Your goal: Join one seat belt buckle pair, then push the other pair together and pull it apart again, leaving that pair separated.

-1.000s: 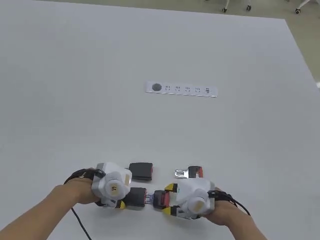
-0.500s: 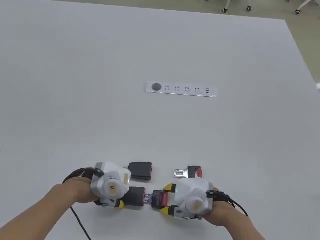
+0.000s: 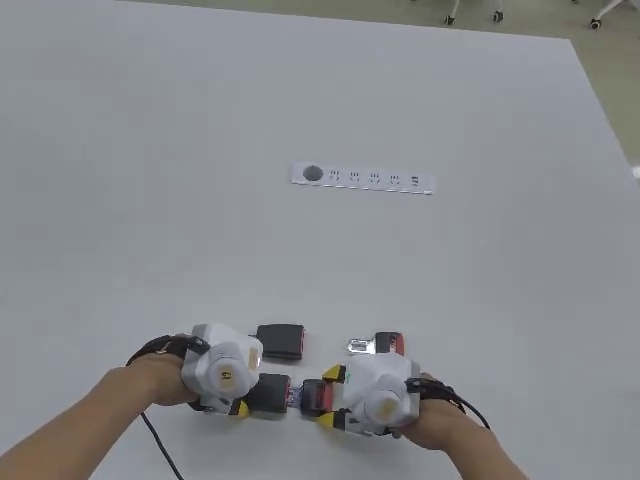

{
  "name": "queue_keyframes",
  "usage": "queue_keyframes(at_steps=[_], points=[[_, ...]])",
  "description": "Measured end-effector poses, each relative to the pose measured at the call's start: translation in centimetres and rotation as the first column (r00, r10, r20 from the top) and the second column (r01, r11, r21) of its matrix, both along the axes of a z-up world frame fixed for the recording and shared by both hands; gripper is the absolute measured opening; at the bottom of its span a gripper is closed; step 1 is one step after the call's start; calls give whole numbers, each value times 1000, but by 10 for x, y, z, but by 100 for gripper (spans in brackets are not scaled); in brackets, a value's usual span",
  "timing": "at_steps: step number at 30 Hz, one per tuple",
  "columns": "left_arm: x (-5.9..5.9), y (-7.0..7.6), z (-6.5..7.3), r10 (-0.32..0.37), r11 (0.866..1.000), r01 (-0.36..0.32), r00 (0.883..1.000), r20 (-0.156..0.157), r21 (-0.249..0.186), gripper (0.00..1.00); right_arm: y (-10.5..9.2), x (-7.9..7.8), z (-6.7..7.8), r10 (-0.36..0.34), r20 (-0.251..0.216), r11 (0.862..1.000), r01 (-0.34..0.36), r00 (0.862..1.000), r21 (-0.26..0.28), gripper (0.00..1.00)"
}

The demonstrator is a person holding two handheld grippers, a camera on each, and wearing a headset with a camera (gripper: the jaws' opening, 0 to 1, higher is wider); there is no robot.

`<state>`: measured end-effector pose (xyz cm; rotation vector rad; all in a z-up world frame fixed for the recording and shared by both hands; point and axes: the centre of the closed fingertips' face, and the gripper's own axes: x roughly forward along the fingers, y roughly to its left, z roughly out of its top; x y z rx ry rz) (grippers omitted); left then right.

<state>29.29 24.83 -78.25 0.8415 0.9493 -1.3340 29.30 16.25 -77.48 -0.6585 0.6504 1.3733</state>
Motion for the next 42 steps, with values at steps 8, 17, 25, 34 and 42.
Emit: queue_keyframes(at_steps=[8,17,25,34,42], points=[[-2,-3,5,10,1000,-10,1000,-3,-3,31,0,-2,1,-17,-8,1000,17,1000,-4,27],[-2,-2,4,11,1000,-11,1000,0,-1,31,8,-4,3,-48,-26,999,48,999,6,27],[-2,-3,4,10,1000,-10,1000,3,-7,31,11,-4,3,-42,-23,999,42,999,-4,27],[-1,-4,1,14,1000,-14,1000,4,-12,31,17,-5,0,-37,-25,999,37,999,0,27],[-5,-7,7,10,1000,-9,1000,5,-9,31,13,-4,1,-34,-23,999,34,999,-8,28]])
